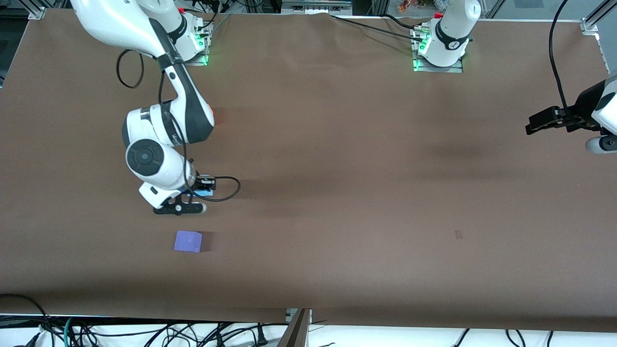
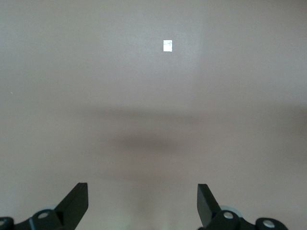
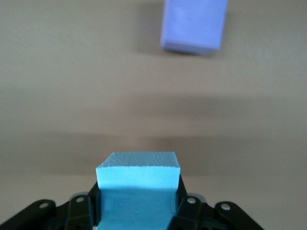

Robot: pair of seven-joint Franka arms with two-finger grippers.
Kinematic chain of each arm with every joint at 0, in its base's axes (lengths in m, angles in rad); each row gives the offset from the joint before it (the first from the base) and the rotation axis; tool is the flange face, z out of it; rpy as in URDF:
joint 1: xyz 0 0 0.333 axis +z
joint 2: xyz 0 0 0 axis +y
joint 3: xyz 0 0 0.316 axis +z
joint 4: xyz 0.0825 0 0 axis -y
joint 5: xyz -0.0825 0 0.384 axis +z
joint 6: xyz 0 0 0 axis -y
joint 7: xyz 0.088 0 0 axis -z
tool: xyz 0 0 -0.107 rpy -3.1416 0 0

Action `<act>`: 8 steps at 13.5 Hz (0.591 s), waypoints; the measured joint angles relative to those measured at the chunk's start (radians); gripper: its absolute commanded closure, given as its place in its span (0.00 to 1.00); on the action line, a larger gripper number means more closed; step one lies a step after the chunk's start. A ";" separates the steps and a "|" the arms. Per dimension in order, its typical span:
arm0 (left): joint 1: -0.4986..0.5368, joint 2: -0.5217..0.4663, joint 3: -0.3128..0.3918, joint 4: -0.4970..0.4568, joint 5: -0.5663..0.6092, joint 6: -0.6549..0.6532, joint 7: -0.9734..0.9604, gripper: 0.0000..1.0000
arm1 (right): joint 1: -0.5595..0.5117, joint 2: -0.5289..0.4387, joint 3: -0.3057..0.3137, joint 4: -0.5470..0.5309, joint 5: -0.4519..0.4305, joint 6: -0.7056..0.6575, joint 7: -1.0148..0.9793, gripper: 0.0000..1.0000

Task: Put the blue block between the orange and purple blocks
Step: 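Carry the light-blue cube with the right gripper toward the orange cube, then lower the cube between the orange and purple cubes and open the right gripper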

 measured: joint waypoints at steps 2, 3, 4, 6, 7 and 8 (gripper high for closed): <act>0.000 0.000 0.000 0.000 0.000 0.000 0.000 0.00 | 0.000 -0.054 -0.001 -0.171 0.000 0.134 -0.001 0.93; 0.000 0.000 0.000 0.000 0.000 0.000 0.000 0.00 | 0.001 -0.070 0.000 -0.230 0.000 0.186 -0.001 0.93; 0.000 0.000 -0.001 0.000 0.000 0.000 0.001 0.00 | 0.002 -0.077 0.000 -0.276 0.000 0.234 -0.001 0.93; -0.001 0.000 -0.001 0.000 0.000 0.000 0.001 0.00 | 0.003 -0.080 -0.001 -0.345 0.000 0.318 -0.001 0.91; -0.001 0.000 -0.001 0.000 0.000 0.000 0.001 0.00 | 0.003 -0.081 -0.001 -0.369 0.000 0.346 -0.001 0.90; -0.001 0.001 -0.001 0.000 0.000 0.000 0.001 0.00 | 0.002 -0.081 -0.002 -0.383 0.000 0.365 -0.001 0.90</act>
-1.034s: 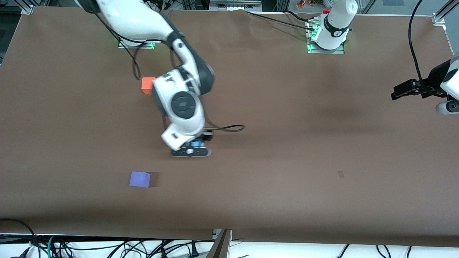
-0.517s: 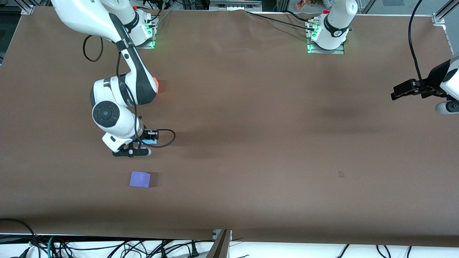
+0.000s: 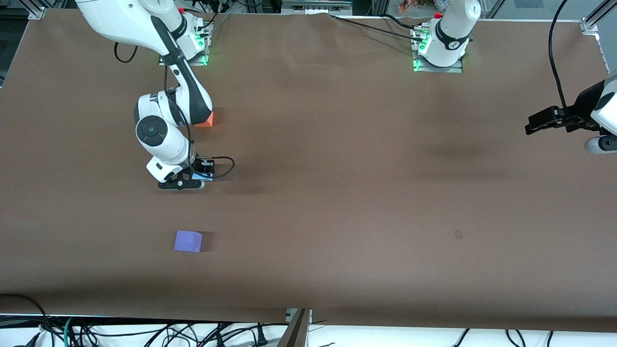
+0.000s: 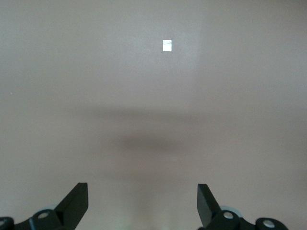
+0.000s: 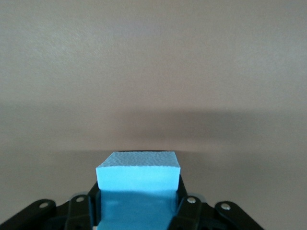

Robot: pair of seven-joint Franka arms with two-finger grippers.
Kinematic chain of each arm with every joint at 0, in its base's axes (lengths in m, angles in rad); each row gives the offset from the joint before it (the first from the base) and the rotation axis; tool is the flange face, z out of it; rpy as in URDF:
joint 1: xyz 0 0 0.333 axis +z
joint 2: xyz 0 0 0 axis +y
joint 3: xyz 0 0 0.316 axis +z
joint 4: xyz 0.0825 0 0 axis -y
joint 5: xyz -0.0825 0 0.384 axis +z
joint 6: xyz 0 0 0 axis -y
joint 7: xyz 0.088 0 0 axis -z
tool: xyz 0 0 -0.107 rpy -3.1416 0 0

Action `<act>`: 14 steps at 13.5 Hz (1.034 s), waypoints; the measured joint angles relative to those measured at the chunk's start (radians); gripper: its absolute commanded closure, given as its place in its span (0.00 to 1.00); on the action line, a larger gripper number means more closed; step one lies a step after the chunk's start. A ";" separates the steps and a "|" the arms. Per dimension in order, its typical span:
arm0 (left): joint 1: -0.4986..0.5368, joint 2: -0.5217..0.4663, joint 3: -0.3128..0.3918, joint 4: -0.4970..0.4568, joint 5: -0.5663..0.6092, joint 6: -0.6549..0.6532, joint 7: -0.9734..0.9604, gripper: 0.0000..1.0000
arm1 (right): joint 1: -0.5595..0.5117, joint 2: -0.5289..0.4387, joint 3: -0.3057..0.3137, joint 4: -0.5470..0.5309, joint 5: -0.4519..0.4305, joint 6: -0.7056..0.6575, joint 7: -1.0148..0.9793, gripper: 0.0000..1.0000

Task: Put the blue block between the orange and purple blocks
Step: 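Lower the cube between the orange and purple cubes and open the right gripper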

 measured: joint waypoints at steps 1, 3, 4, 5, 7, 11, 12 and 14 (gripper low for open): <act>0.000 0.000 0.000 0.000 0.000 0.000 0.000 0.00 | -0.001 0.000 -0.003 -0.006 0.000 0.010 0.000 0.90; 0.000 0.001 0.000 0.000 0.000 0.000 0.000 0.00 | -0.011 0.000 -0.010 -0.010 0.000 0.023 0.000 0.90; 0.000 0.001 0.000 0.000 0.000 0.000 0.000 0.00 | -0.017 0.000 -0.011 -0.010 0.000 0.026 0.000 0.90; 0.000 0.002 0.000 0.000 0.000 0.000 0.000 0.00 | -0.022 0.000 -0.012 -0.011 0.000 0.026 0.000 0.90; 0.000 0.003 0.000 0.000 0.000 0.000 0.000 0.00 | -0.025 0.000 -0.011 -0.012 0.000 0.027 0.001 0.79; 0.000 0.005 0.000 0.000 0.000 0.000 0.000 0.00 | -0.025 0.001 -0.011 -0.014 0.000 0.028 0.003 0.01; 0.000 0.005 0.000 0.000 0.000 0.000 0.000 0.00 | -0.025 0.001 -0.011 -0.014 0.000 0.028 0.003 0.01; 0.000 0.005 0.000 0.000 0.000 0.000 0.000 0.00 | -0.025 -0.001 -0.011 -0.010 0.005 0.030 0.018 0.01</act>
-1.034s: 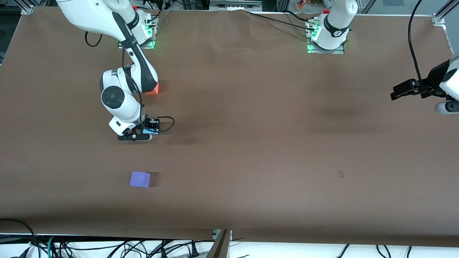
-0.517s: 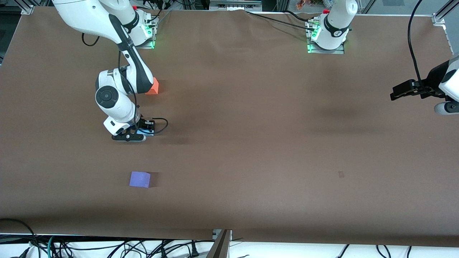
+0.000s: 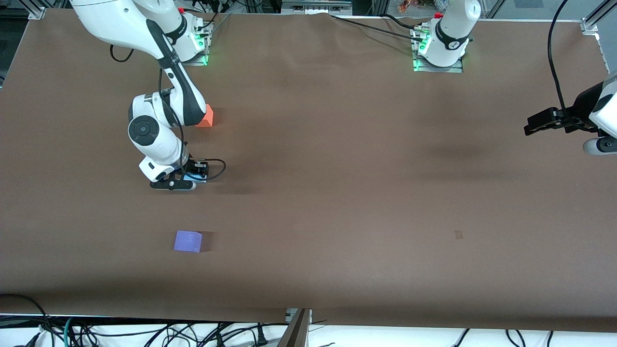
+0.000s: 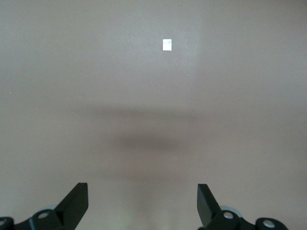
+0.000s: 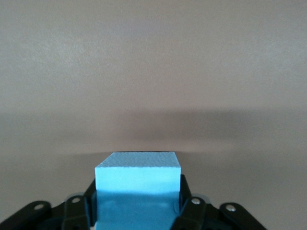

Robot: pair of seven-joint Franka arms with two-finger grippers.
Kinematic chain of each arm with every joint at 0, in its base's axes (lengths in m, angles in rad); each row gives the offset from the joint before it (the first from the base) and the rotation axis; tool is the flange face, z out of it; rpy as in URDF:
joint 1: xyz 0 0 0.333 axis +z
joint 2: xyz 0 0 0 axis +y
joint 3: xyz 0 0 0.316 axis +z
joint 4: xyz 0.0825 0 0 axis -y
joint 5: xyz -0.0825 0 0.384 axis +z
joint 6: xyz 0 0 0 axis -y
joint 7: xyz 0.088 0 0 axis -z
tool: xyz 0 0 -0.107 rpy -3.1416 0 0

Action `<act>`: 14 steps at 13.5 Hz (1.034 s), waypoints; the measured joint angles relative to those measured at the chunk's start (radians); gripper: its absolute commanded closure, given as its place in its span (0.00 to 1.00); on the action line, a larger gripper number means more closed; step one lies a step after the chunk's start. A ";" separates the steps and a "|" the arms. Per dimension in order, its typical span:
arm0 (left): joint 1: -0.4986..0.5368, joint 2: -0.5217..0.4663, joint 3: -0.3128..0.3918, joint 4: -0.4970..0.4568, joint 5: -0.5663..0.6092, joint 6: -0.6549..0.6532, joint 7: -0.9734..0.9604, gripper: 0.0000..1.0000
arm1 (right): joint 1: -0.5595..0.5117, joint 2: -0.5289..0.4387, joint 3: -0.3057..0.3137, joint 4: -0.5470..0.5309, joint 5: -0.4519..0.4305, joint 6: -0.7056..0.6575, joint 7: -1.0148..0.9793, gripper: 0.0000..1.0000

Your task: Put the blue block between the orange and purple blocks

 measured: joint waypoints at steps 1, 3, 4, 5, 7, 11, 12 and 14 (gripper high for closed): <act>0.000 0.000 0.000 0.000 0.000 0.000 0.000 0.00 | 0.000 -0.007 0.002 0.005 0.001 -0.003 0.014 0.01; 0.000 0.001 0.000 0.003 0.000 0.000 0.000 0.00 | 0.001 -0.036 0.008 0.037 0.002 -0.066 0.047 0.01; 0.000 0.003 0.000 0.013 0.000 0.000 0.000 0.00 | 0.002 -0.063 0.010 0.071 0.003 -0.137 0.055 0.01; 0.000 0.007 0.000 0.027 0.000 0.000 0.000 0.00 | 0.002 -0.095 0.011 0.110 0.003 -0.217 0.063 0.01; 0.000 0.013 0.000 0.043 0.000 0.000 0.000 0.00 | 0.002 -0.175 0.013 0.194 0.003 -0.368 0.069 0.01; 0.000 0.021 0.000 0.049 0.000 0.000 0.000 0.00 | 0.002 -0.308 0.011 0.364 0.003 -0.642 0.068 0.01; 0.000 0.021 0.000 0.049 0.000 0.000 0.000 0.00 | 0.002 -0.328 0.007 0.412 0.003 -0.727 0.064 0.01; 0.000 0.021 0.000 0.049 0.000 0.000 0.000 0.00 | 0.001 -0.348 -0.006 0.507 0.003 -0.897 0.038 0.00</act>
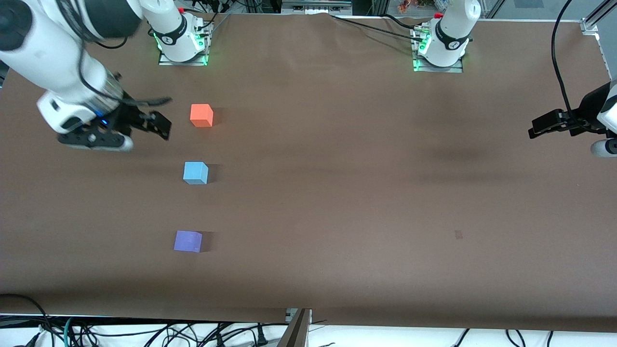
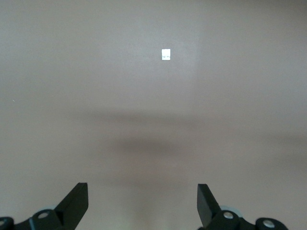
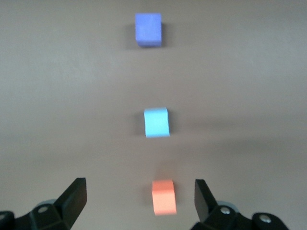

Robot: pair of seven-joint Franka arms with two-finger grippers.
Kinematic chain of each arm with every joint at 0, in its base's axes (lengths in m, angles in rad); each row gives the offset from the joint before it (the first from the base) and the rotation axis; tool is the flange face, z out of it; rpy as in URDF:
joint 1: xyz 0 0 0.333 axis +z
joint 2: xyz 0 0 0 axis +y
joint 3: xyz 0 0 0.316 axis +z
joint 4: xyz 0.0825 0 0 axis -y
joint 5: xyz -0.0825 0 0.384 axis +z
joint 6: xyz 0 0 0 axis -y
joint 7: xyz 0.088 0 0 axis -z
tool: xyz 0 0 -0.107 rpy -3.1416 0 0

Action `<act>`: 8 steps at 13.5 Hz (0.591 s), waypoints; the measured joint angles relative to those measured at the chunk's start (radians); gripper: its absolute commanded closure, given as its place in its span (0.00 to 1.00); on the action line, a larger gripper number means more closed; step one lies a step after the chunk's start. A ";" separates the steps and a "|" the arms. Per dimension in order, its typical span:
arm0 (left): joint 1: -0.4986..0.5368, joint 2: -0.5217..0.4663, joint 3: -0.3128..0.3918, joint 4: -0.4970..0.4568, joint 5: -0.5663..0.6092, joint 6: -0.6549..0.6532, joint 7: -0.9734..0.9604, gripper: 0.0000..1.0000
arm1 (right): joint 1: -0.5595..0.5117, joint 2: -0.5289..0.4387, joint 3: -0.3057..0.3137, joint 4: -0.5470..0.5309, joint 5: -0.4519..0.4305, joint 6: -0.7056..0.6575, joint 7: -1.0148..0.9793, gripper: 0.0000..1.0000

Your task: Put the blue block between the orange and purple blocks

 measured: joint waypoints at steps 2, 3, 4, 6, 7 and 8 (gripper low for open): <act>0.000 0.000 0.000 0.000 0.000 0.000 0.000 0.00 | -0.013 -0.004 -0.019 0.066 0.000 -0.089 -0.062 0.00; 0.000 0.000 0.000 0.000 0.000 0.000 0.000 0.00 | -0.044 -0.008 -0.015 0.079 0.000 -0.105 -0.091 0.00; 0.000 0.000 0.000 0.000 0.000 0.000 0.000 0.00 | -0.089 -0.011 0.000 0.084 0.000 -0.118 -0.118 0.00; 0.000 0.000 0.000 0.000 0.000 0.000 0.000 0.00 | -0.148 -0.015 0.016 0.085 0.000 -0.138 -0.150 0.00; 0.000 0.000 0.000 0.000 0.000 0.000 0.000 0.00 | -0.156 -0.015 0.018 0.085 0.000 -0.140 -0.154 0.00; 0.000 0.000 0.000 0.000 0.000 0.000 0.000 0.00 | -0.157 -0.015 0.021 0.085 0.000 -0.140 -0.154 0.00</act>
